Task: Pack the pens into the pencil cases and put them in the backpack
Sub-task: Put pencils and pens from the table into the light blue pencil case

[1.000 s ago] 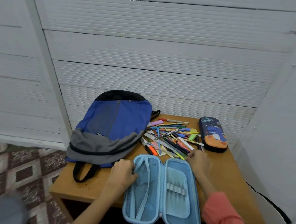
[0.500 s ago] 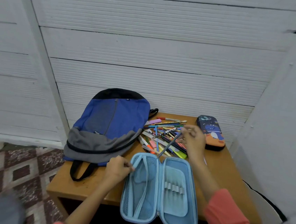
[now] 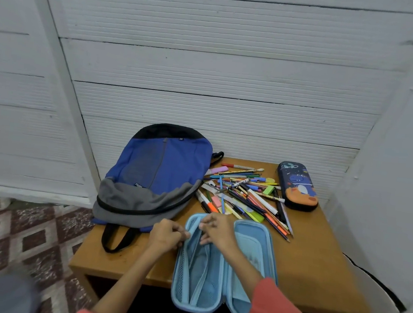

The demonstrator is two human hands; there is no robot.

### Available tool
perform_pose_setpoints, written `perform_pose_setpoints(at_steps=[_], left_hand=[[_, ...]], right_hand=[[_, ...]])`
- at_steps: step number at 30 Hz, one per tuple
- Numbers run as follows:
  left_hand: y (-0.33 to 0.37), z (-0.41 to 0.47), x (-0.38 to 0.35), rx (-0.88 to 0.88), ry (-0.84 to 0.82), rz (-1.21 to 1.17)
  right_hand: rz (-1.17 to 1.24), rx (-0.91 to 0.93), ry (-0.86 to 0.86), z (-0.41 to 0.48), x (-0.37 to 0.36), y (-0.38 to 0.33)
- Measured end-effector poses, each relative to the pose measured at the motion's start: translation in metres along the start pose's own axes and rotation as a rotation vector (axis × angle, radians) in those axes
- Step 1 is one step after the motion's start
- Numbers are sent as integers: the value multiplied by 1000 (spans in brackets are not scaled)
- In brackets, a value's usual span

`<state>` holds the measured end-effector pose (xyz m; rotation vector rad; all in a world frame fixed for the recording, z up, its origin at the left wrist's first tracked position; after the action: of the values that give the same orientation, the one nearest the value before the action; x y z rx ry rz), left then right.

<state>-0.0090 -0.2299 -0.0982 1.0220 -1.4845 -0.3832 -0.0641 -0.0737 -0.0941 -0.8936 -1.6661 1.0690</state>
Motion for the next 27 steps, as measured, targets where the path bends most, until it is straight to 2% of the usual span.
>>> perform_pose_setpoints(at_steps=[5, 10, 17, 21, 27], left_hand=[[-2, 1, 0, 14, 3, -9], [-3, 3, 0, 26, -3, 4], [7, -3, 2, -42, 35, -12], [19, -6, 3, -125, 31, 142], [19, -3, 2, -122, 4, 174]], right_hand=[[-106, -73, -90, -7, -23, 13], [-125, -95, -112, -9, -28, 18], [15, -119, -88, -19, -24, 12], [139, -152, -87, -20, -20, 10], [57, -150, -160, -19, -17, 2]])
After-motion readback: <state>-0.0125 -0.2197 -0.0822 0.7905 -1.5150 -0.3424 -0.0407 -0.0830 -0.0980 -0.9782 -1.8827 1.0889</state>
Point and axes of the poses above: each hand's wrist, its own z-axis towards the middle knuckle, its own x-axis out of the back of the hand, y = z × x, the point moved 10 cm from there along z, towards the middle knuckle
